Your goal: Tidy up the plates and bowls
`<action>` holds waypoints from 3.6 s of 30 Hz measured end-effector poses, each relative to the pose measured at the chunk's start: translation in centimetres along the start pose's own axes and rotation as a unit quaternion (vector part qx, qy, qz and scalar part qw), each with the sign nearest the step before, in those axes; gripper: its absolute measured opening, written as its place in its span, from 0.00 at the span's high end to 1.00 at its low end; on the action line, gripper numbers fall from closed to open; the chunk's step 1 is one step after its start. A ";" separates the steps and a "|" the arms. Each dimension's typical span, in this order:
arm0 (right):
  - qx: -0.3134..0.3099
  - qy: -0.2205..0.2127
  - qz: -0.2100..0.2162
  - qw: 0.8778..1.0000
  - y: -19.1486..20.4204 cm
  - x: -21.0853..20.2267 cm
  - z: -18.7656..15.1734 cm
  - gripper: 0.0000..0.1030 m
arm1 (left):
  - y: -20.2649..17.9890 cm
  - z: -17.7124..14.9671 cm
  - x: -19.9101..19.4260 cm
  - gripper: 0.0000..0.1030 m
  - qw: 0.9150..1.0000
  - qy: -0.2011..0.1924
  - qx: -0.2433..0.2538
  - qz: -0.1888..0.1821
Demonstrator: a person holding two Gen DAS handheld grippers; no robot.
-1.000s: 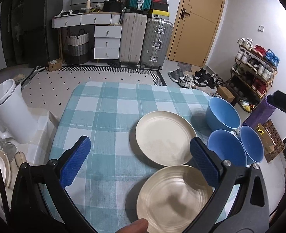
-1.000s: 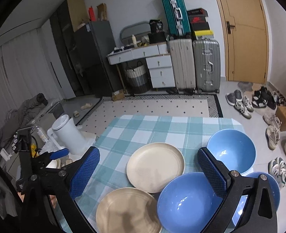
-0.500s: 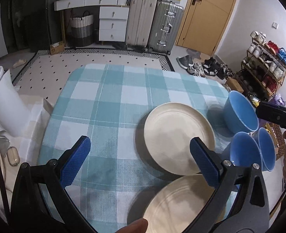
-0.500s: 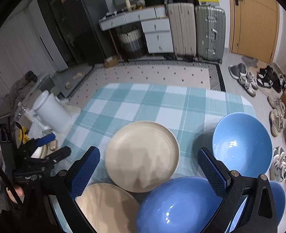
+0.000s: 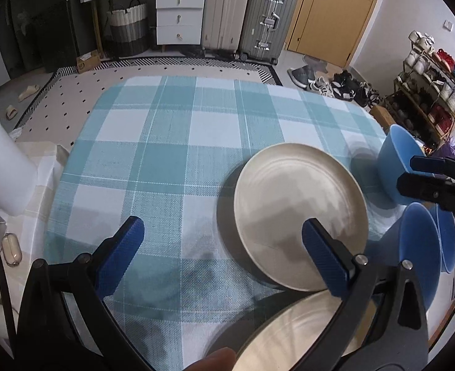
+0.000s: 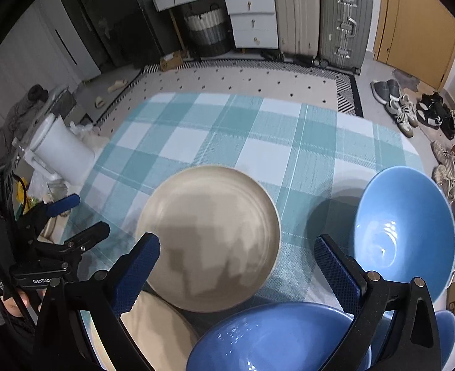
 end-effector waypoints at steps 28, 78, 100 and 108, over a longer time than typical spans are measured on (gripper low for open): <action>-0.008 0.127 -0.026 0.992 -2.1 8.7 -2.9 0.44 | -1.0 -3.7 7.3 0.43 0.996 0.086 0.021 -0.028; -0.063 0.041 -0.055 0.996 3.9 0.3 -2.6 0.84 | 0.7 -2.5 -2.7 0.86 1.000 -0.010 0.015 -0.011; -0.072 -0.012 -0.046 0.996 7.7 -7.5 -6.7 0.84 | 0.2 -5.9 -13.2 0.86 0.998 -0.065 0.012 -0.013; -0.075 -0.021 -0.044 0.996 8.4 -9.0 -8.7 0.84 | -0.5 -8.2 -15.9 0.86 0.997 -0.075 0.014 -0.010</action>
Point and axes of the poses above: each gripper's, at about its wrist camera, not at the fingertips, and x roughly the way its jaws point, y to its left, z to its top, the point moved 4 cm from there along x, roughly the way its jaws point, and after that the axes turned 9 degrees about -y, right-handed, at the moved point
